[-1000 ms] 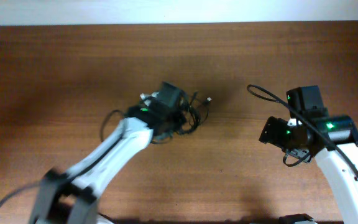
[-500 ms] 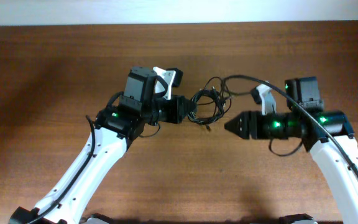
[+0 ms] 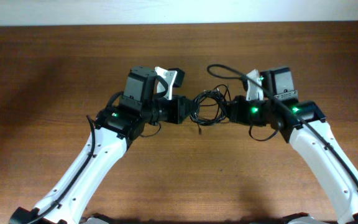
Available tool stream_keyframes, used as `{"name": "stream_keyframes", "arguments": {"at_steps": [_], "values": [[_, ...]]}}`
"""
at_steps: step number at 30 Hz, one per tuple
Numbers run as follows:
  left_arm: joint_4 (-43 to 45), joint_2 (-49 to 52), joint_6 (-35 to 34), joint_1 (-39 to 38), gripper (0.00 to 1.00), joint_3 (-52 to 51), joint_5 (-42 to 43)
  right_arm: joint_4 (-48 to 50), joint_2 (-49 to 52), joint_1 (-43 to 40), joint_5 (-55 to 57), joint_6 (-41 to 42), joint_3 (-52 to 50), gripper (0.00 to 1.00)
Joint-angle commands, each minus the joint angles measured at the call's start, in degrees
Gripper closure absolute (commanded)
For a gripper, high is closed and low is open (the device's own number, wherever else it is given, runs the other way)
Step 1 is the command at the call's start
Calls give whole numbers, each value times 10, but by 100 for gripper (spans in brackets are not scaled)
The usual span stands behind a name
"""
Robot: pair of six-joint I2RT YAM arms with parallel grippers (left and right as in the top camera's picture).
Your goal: Untangle cables
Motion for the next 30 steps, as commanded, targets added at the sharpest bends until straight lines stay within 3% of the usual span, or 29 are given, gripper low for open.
{"name": "stream_keyframes", "arguments": {"at_steps": [1,3,5,8,10,11,13,15,16,18,20,21,22,24,27,30], "values": [[-3,-10,1,4,100,5,-54,-56,-13,-11,59,-3,23,96],[-14,-10,1,4,100,5,-130,-108,-54,-16,31,-38,59,96],[-14,-10,1,3,100,5,-143,-105,-129,-16,-124,-66,71,96],[-14,-10,1,-16,100,5,-143,5,-167,-16,-272,-93,71,96],[-14,-10,2,-38,100,1,-158,72,-168,-16,-293,-94,71,96],[-23,-10,2,-50,100,-4,-210,110,-168,-17,-293,-104,71,96],[-90,-10,1,-61,100,-6,-440,126,-170,-45,-274,-108,71,96],[-138,-10,1,-60,100,-6,-647,157,-175,-120,-353,-59,71,96],[-138,-10,1,-60,100,-6,-688,155,-175,-158,-371,-58,71,96],[-135,-10,-53,-61,100,-6,-678,90,-172,-184,-312,-85,71,96],[-123,-10,-59,-61,100,-6,-555,-17,-169,-182,-160,-110,71,95],[-121,-10,-59,-61,100,-6,-505,-54,-167,-182,-138,-110,71,91],[-121,-10,-82,-61,100,-6,-480,-116,-160,-171,-134,-111,71,71],[-117,-10,-162,-60,100,-6,-440,-190,-141,-130,-141,-173,71,44],[-117,-10,-304,-60,100,-6,-423,-264,-83,-48,-143,8,70,24],[-117,-10,-354,-60,100,-6,-422,-208,-18,43,-140,128,62,20]]}}
